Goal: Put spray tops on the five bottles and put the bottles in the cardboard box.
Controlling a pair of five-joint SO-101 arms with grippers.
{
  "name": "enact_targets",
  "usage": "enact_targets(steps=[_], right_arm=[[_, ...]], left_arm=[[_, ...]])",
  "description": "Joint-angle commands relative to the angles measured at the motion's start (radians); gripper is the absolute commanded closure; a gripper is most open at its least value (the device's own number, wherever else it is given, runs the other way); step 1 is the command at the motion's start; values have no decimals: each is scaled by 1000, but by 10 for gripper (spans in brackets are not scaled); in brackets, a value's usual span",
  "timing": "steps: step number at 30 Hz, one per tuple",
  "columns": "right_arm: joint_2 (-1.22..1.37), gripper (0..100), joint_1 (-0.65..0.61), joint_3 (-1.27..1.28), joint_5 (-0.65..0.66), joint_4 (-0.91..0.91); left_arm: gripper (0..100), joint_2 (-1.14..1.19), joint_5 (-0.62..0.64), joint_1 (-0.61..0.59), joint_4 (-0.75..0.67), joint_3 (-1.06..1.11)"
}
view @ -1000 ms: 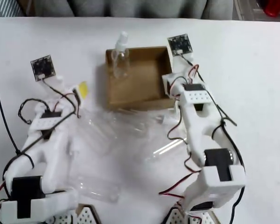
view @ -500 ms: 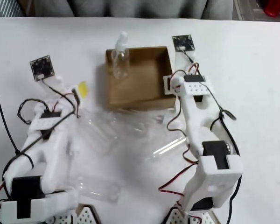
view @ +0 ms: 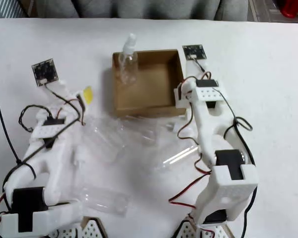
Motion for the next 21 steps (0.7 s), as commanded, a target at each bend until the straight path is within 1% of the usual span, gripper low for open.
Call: enact_targets(steps=[1,7,21], right_arm=[[-41,982,12,-55,-11,38],[-124,982,2,-48,-11,119],[-120,982,-5,8,-11,133]], left_arm=[[751,-7,-11,-12,25,-57],[751,-7,-11,-12,25,-57],[751,-5,-11,-12,25,-58]])
